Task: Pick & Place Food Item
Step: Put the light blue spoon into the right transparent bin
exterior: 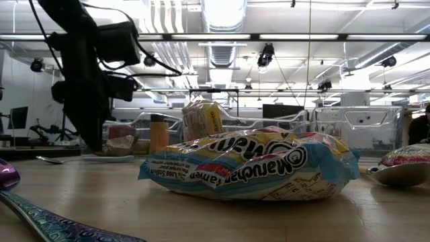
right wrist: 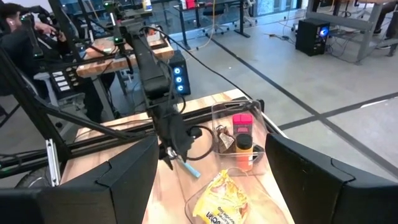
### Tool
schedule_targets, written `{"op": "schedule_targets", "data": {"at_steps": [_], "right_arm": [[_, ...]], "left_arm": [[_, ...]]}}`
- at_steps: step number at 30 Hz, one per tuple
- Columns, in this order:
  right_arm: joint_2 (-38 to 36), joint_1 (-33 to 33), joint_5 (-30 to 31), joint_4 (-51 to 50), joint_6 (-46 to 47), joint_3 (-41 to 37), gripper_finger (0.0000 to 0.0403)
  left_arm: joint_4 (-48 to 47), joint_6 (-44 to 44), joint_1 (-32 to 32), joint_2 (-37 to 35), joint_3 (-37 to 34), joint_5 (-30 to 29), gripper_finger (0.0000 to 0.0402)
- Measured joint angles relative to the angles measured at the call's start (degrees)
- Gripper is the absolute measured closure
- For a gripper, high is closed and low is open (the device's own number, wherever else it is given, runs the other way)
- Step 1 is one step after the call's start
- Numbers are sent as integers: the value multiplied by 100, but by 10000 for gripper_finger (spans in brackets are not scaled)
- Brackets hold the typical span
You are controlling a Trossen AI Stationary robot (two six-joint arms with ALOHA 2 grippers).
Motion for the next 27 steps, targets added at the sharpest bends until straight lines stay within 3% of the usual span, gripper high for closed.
{"op": "schedule_targets", "data": {"at_steps": [2, 18, 22, 27], "right_arm": [[2, -2, 0, -6, -4, 0, 111], [2, 0, 2, -17, -4, 0, 111], [2, 0, 2, -34, -4, 0, 111], [2, -1, 2, -38, -4, 0, 111]], "left_arm": [[85, -92, -86, -1, -90, -224, 177], [446, -323, -88, 98, -523, -197, 183], [430, -335, -83, 170, -569, -159, 234], [420, -375, -77, 160, -571, -84, 341]]}}
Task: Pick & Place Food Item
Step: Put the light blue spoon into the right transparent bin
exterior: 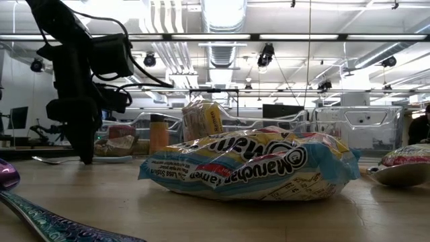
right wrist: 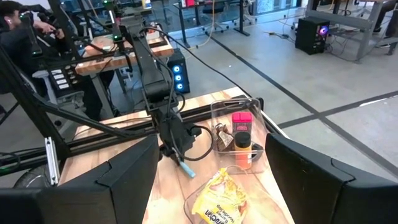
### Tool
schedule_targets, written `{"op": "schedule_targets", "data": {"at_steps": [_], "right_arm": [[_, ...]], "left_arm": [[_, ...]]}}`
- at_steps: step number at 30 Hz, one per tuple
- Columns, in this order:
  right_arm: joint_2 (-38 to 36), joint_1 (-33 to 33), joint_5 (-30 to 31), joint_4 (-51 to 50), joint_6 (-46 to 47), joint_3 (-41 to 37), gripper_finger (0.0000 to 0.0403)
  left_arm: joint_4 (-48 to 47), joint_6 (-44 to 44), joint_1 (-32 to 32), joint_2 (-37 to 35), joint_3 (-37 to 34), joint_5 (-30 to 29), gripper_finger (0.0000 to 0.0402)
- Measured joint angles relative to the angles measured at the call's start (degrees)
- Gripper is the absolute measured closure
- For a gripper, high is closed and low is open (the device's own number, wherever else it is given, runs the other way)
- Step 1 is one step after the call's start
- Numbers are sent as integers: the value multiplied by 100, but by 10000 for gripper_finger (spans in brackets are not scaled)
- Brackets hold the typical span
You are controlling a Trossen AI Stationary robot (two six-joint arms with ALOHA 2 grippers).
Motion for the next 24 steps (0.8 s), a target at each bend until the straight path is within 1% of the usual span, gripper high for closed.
{"op": "schedule_targets", "data": {"at_steps": [2, 3, 9, 15, 19, 24], "right_arm": [[0, 1, 0, 0, 0, 0, 111], [0, 1, 0, 0, 0, 0, 111], [0, 1, 0, 1, 4, 0, 111], [0, -1, 0, 2, 17, 0, 111], [0, 1, 0, 2, 13, 0, 111], [0, 1, 0, -1, 0, 0, 111]], "left_arm": [[-9, -27, 2, 0, 0, 28, 375], [-11, -48, 2, 0, 0, 35, 379], [-94, -234, 2, 10, 53, 101, 379], [-341, -301, -9, 39, 362, 623, 379], [-339, -347, -7, 33, 515, 681, 379], [-317, -497, -11, 31, 678, 918, 379]]}}
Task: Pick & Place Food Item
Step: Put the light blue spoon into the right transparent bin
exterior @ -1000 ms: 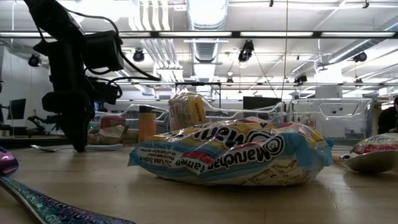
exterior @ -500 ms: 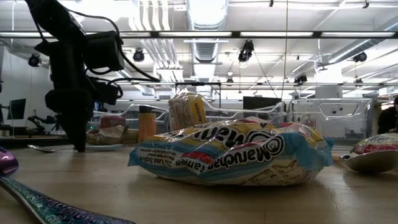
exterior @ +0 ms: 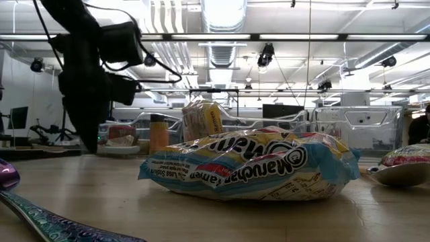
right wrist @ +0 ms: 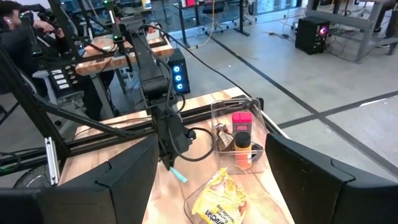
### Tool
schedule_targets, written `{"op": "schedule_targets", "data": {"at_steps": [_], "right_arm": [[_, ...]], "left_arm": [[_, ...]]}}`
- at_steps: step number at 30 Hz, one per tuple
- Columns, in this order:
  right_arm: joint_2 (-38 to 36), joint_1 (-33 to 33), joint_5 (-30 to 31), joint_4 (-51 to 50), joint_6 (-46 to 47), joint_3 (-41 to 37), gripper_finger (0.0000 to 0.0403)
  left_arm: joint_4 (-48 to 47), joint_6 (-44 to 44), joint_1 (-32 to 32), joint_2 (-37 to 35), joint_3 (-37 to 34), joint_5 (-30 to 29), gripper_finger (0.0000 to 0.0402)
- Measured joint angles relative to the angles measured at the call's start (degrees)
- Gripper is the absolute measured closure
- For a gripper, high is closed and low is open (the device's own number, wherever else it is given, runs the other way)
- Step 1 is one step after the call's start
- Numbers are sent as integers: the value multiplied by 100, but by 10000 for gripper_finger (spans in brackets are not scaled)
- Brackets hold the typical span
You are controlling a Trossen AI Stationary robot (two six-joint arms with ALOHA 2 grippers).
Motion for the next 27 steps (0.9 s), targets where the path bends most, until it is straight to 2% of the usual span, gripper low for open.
{"op": "schedule_targets", "data": {"at_steps": [7, 12, 20, 27], "right_arm": [[9, 1, 0, -136, -143, 0, 111], [103, 1, 0, -418, -576, 0, 111], [733, 438, 89, -379, -2338, 0, 111], [1513, 1124, 651, -334, -3874, 408, 111]], "left_arm": [[4, -217, -7, -6, 561, 347, 379], [-9, -1081, 0, -9, 1232, 876, 379], [13, -1779, 15, -19, 2360, 1023, 379], [192, -2265, 60, -20, 2582, 1032, 379]]}}
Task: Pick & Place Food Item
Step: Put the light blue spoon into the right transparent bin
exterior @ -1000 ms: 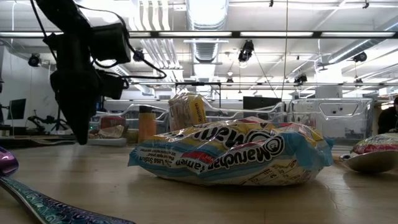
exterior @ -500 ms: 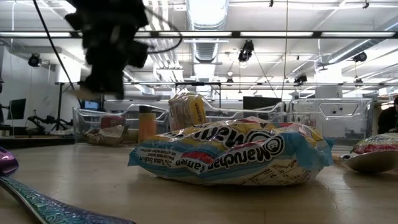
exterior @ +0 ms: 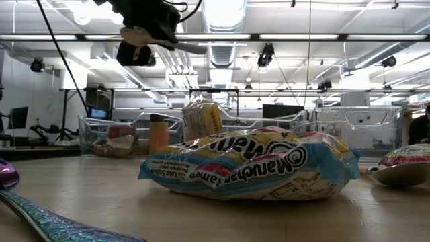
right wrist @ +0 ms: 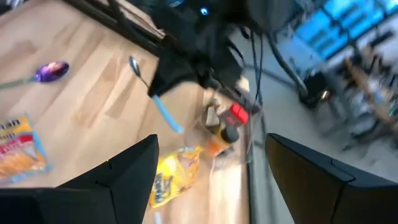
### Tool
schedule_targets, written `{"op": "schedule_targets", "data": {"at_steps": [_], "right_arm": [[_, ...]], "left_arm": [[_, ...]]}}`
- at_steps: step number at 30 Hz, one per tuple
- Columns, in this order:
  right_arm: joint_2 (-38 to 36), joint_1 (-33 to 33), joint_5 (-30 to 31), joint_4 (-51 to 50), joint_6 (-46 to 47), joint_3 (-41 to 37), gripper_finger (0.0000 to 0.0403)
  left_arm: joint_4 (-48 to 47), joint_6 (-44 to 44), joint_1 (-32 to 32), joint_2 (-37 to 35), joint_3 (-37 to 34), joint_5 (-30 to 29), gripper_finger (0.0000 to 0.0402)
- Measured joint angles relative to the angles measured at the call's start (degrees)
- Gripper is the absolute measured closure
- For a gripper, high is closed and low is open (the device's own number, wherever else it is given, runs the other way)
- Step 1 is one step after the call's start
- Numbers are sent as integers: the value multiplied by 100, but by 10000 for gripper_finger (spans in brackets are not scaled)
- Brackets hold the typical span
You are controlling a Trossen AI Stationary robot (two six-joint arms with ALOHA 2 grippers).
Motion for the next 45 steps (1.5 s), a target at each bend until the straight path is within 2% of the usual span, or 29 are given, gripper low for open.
{"op": "schedule_targets", "data": {"at_steps": [9, 15, 23, 27, 33, 36, 45], "right_arm": [[1321, 227, 166, -637, -985, 1139, 111], [2246, 227, 164, -1329, -887, 2027, 111], [3179, 225, 164, -2274, -898, 3140, 111], [3493, 217, 201, -2523, -968, 3457, 111], [3606, 166, 451, -2681, -1005, 3422, 113], [3593, 146, 466, -2638, -1029, 3412, 134], [3586, 132, 463, -2621, -1064, 3489, 252]], "left_arm": [[588, -133, 49, 46, 4, 72, 379], [904, -135, 91, 37, 8, 267, 379], [989, -10, 84, 33, 10, 957, 379], [1112, 44, 84, 31, 11, 1328, 379], [1190, 89, 84, -4, 11, 1683, 379], [1342, 83, 84, -23, 11, 1808, 379], [1417, 61, 137, -33, 101, 1832, 379]]}}
